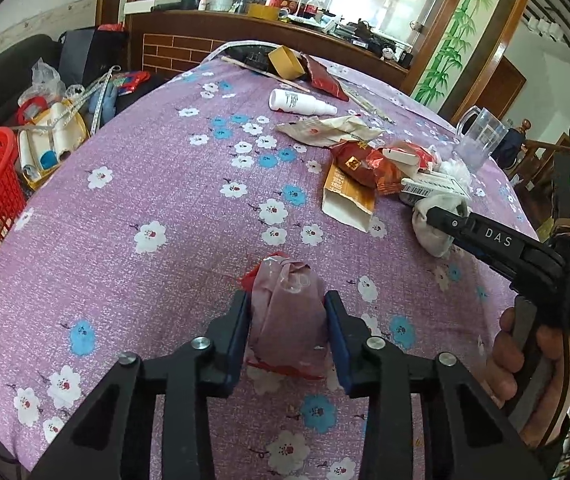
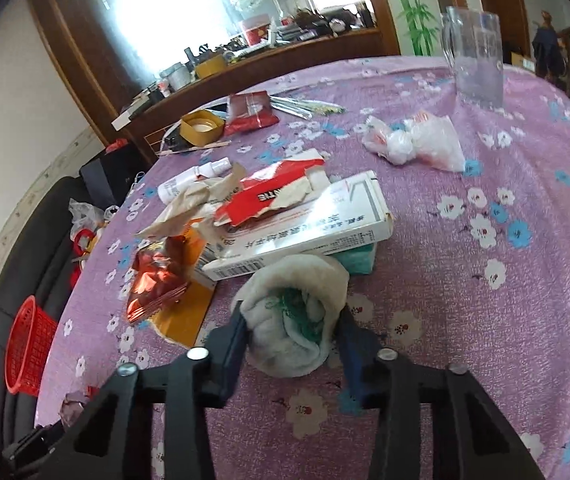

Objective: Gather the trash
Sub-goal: 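Grasp the pink plastic bag with left tool while right tool grasps white cloth, then carry bag and cloth to the red basket and release both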

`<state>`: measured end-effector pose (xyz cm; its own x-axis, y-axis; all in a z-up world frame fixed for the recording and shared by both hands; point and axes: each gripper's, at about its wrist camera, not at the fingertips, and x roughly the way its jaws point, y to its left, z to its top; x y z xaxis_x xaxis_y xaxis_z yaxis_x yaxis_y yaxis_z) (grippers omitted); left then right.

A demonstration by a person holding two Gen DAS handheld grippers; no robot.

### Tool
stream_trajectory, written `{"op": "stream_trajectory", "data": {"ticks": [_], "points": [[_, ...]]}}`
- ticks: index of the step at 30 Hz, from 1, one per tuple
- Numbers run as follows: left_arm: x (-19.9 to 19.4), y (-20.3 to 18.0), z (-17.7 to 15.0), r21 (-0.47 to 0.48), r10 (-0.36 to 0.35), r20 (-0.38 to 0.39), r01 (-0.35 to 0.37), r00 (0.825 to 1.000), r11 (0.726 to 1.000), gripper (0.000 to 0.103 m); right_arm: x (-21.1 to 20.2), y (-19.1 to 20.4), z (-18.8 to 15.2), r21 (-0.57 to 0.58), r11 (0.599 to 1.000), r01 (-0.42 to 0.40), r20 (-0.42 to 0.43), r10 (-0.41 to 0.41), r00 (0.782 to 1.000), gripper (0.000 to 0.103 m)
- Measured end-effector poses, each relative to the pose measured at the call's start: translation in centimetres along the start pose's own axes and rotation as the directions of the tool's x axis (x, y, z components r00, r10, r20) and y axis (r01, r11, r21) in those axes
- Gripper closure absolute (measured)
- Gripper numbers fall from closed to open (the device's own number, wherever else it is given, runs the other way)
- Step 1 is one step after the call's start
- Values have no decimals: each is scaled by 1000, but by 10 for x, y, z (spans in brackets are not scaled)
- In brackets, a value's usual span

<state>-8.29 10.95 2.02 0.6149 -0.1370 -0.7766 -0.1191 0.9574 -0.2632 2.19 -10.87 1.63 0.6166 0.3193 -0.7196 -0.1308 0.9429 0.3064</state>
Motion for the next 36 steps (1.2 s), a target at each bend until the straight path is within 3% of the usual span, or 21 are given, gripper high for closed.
{"op": "stream_trajectory", "data": {"ticks": [10,18,25,36], "points": [[-28,-1,-3,9,-24,59,24,998,1000,66,-18,2,-1,29,993,-113,44,112,993,68],[-45,-1,-7,1,-70,62,70,996,998,66,-68,9,-14,58,980,-190,87,185,979,68],[-72,4,-7,-18,-100,115,103,988,995,66,-108,42,-17,-7,966,-257,145,255,956,68],[-112,25,5,-48,-106,217,119,971,992,66,-129,83,-22,-83,949,-304,163,314,935,68]]}}
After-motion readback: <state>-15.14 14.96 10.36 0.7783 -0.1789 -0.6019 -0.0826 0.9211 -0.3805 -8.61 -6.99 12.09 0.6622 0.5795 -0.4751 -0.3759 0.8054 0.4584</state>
